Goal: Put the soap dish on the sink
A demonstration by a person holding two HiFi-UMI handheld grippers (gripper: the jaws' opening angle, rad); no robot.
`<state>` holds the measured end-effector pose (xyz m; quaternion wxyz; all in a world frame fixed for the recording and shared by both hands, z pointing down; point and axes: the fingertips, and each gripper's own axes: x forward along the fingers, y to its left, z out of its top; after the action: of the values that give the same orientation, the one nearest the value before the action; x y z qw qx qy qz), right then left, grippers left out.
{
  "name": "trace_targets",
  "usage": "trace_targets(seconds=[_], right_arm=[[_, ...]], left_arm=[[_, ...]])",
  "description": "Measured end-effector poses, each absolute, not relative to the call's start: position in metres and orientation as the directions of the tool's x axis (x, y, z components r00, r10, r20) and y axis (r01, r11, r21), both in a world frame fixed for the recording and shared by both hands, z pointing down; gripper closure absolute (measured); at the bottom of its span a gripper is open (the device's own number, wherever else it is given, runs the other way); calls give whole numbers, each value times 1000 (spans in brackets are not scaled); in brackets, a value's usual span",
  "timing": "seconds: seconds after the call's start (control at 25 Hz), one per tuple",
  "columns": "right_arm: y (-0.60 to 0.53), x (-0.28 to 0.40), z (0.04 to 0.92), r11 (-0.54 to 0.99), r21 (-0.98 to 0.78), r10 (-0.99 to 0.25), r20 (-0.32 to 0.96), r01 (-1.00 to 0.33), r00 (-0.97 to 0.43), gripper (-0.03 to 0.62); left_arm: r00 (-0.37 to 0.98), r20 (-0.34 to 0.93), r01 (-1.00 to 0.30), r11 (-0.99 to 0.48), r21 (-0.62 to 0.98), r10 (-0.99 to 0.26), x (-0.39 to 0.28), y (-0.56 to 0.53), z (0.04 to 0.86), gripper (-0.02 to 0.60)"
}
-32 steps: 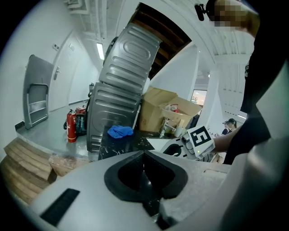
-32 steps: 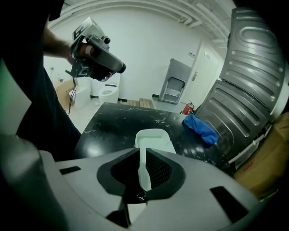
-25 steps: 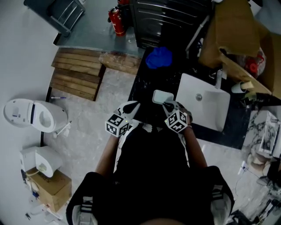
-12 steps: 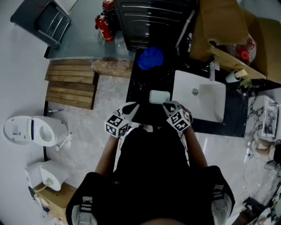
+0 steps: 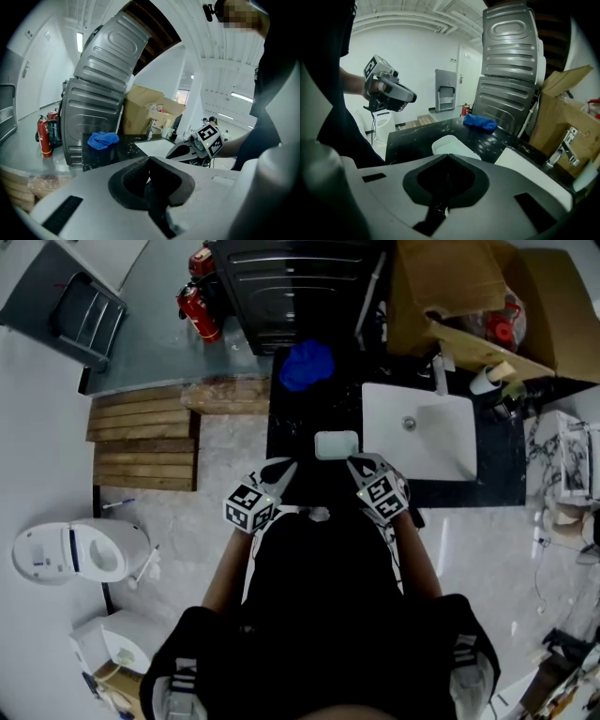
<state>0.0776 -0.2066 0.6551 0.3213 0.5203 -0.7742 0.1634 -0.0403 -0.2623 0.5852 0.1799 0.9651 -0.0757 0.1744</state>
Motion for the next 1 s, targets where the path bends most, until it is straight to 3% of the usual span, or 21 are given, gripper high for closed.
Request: trace_targets(seconds=[0.64, 1.0], right_arm=[[-173, 78, 658, 206, 78, -752, 651, -975, -106, 600], [-159, 75, 663, 138, 77, -756, 653, -987, -54, 600]], left_arm=[[930, 356, -26, -947, 321, 95, -26, -255, 591, 581], [927, 350, 22, -951, 309, 135, -25, -250, 591, 581]])
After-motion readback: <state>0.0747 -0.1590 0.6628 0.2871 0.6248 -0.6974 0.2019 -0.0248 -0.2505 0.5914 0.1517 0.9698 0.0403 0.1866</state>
